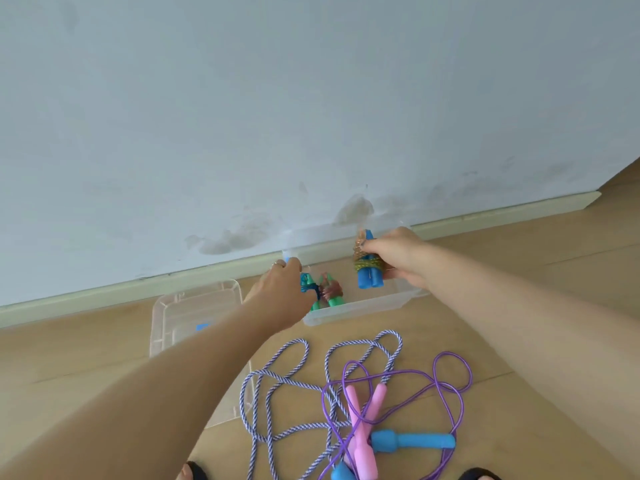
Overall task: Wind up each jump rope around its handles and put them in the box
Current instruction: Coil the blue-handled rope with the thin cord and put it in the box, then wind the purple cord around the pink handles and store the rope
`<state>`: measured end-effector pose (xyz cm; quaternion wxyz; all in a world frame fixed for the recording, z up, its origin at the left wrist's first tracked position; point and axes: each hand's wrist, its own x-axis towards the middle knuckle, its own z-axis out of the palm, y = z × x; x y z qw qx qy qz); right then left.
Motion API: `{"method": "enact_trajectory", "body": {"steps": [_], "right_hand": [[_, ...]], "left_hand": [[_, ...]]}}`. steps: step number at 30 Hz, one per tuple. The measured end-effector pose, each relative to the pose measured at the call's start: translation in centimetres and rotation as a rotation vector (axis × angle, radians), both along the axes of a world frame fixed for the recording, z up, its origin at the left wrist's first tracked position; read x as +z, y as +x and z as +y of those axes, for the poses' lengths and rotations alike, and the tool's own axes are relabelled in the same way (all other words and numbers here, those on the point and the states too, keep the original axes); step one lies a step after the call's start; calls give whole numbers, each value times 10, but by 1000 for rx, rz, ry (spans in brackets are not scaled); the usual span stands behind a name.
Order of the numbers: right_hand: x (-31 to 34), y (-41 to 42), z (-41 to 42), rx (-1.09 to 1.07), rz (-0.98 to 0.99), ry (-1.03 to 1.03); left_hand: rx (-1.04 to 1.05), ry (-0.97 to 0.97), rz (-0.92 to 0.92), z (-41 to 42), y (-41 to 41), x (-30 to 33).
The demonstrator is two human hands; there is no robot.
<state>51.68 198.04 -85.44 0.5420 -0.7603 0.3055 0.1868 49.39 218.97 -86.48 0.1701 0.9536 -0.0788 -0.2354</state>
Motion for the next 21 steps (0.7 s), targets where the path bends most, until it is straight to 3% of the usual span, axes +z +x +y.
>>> {"method": "enact_trajectory", "body": {"steps": [4, 10, 13, 17, 21], "right_hand": [[-84, 37, -11, 53, 75, -132], [-176, 62, -10, 267, 194, -347], [-188, 64, -1, 420, 167, -459], [-176, 59, 6, 578, 146, -755], [-141, 34, 7, 501, -133, -832]], "left_hand": [[-33, 28, -59, 0, 17, -58], [-87, 49, -368, 4, 12, -102], [-123, 80, -465, 3, 16, -114], [-254, 239, -617, 5, 24, -116], [-281, 262, -616, 4, 23, -105]]}}
